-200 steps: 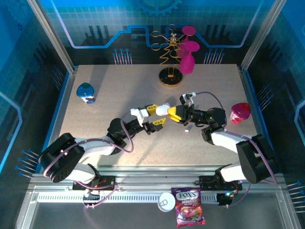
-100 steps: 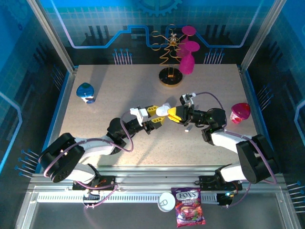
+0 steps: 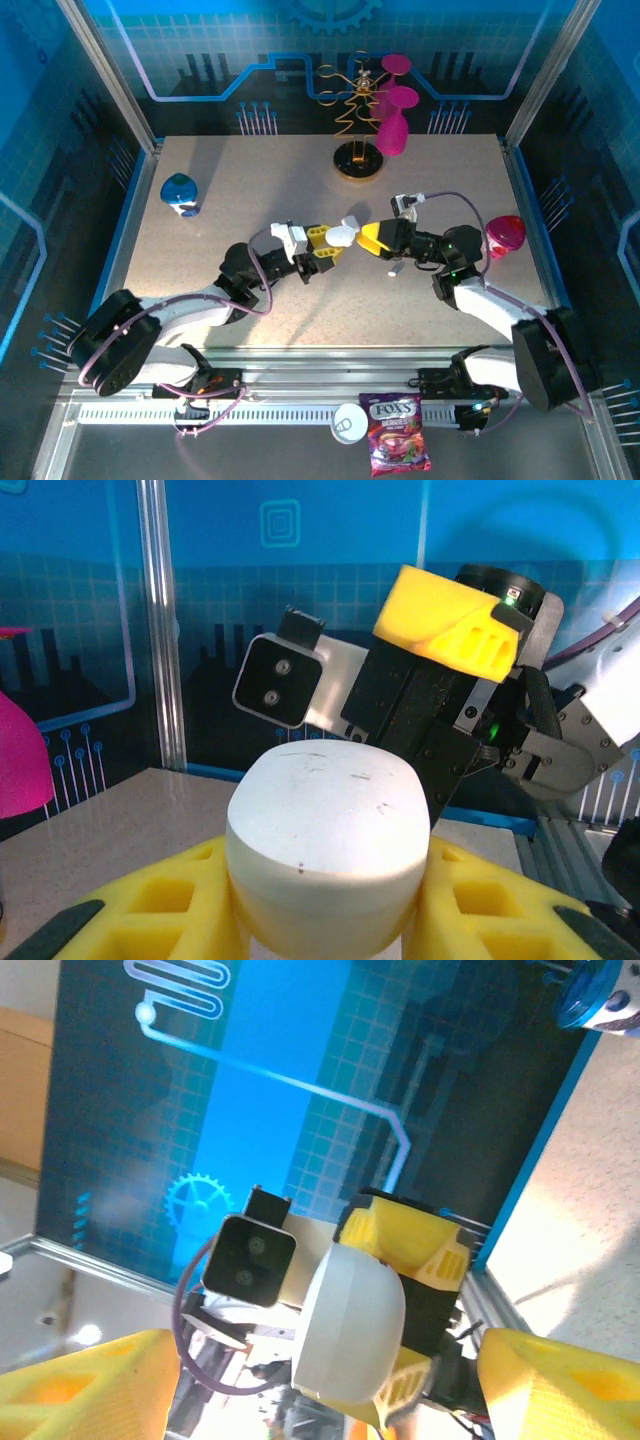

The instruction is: Insert the wireless bluetooth earbuds into the charging case

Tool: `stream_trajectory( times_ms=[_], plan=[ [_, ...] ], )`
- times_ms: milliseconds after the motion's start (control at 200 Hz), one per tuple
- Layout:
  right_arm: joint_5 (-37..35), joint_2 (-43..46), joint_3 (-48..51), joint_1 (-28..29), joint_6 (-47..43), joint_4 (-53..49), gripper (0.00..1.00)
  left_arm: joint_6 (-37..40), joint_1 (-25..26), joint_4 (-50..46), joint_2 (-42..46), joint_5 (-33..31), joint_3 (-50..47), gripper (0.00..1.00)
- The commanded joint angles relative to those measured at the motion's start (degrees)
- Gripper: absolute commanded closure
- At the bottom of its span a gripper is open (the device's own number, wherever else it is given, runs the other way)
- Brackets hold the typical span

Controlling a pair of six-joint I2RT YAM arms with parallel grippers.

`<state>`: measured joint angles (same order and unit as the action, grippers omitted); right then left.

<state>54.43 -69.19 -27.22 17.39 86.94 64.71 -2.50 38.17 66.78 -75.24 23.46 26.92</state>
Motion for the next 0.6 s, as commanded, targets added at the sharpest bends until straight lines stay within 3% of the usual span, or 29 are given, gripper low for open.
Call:
stream_trajectory(
  times_ms=[0, 125, 275, 435, 595],
  plan=[
    [0.0, 6.4, -4.0, -1.2, -24.0, -22.5, 0.19, -2.7, -1.7, -8.2, 4.0, 5.1, 1.7, 0.76],
    [-4.2, 13.7, -11.4, 0.3, -52.3, -53.7, 0.12, -6.2, -3.3, -13.7, 5.5, 10.8, 3.3, 0.75],
    [-8.4, 16.3, -18.6, 5.2, -74.3, -72.4, 0.11, -8.8, -3.4, -15.8, 5.4, 15.3, 4.9, 0.76],
    [-16.0, 15.1, -24.1, 13.1, -88.1, -82.6, 0.11, -10.5, -3.4, -15.3, 4.6, 18.9, 6.0, 0.78],
    [-20.4, 11.3, -27.4, 15.4, -91.1, -85.9, 0.11, -11.2, -3.4, -14.4, 4.6, 20.6, 6.2, 0.78]
  ],
)
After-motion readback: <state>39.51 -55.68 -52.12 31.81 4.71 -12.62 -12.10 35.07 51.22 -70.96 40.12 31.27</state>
